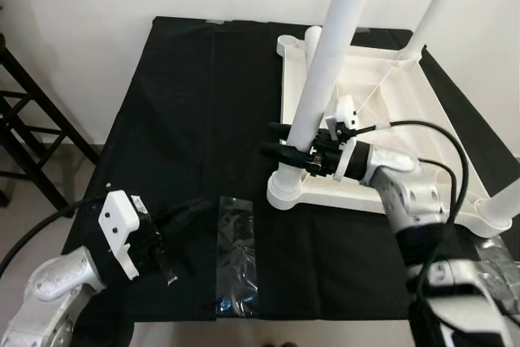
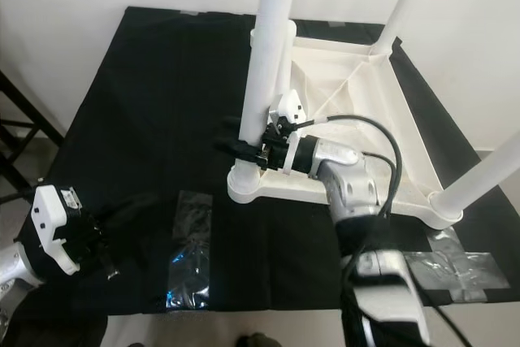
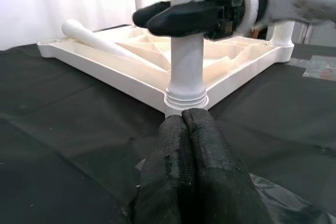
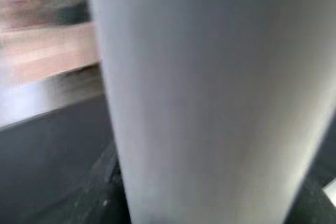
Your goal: Building children table
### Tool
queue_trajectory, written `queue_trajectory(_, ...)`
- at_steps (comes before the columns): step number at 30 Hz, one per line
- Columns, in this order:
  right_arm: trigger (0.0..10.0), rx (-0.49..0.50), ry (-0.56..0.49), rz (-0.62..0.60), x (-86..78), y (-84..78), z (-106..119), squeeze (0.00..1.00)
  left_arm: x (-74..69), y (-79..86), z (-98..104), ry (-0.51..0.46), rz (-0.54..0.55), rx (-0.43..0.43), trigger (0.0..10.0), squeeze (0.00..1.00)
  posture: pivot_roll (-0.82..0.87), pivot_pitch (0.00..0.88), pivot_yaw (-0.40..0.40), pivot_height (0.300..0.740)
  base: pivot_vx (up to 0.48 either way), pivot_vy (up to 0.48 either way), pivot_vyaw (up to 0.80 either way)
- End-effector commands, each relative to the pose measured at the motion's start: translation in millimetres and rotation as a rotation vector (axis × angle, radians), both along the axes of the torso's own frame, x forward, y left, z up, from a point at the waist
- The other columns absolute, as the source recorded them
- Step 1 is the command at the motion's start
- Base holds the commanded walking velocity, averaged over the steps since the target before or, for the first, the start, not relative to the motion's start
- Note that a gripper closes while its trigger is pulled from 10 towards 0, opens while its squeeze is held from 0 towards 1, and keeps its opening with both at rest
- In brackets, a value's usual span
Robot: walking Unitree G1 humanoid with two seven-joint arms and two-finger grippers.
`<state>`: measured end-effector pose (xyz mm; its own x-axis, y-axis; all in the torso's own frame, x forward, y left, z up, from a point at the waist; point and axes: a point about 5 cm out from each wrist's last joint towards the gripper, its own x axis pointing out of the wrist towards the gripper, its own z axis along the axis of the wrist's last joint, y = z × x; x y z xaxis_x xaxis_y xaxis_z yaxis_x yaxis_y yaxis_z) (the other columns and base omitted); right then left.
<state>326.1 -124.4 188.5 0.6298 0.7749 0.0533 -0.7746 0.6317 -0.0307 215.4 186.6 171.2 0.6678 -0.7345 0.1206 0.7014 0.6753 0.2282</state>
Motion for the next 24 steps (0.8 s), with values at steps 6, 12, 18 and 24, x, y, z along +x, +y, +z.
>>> queue_trajectory(6,0.0,-0.052,0.153,-0.272,-41.1,48.4,-49,0.00,0.3,3.7,2,0.005,-0.014,0.003,10.0,0.00,0.03,0.163,-0.059,0.740,0.000,0.000,0.00)
queue_trajectory(12,0.0,-0.081,0.154,-0.222,-36.9,51.0,-49,0.00,0.5,3.5,1,0.003,-0.008,0.005,10.0,0.00,0.04,0.162,-0.078,0.740,0.000,0.000,0.00)
queue_trajectory(18,10.0,-0.022,0.204,-0.204,-44.7,55.2,-42,0.00,-0.1,4.6,1,-0.002,0.007,0.003,10.0,0.00,0.04,0.159,-0.076,0.740,0.000,0.000,0.00)
queue_trajectory(24,10.0,-0.038,0.010,0.017,-24.7,31.6,-3,0.86,1.6,3.0,0,0.003,-0.004,0.003,10.0,0.00,0.04,0.147,-0.077,0.740,0.000,0.000,0.00)
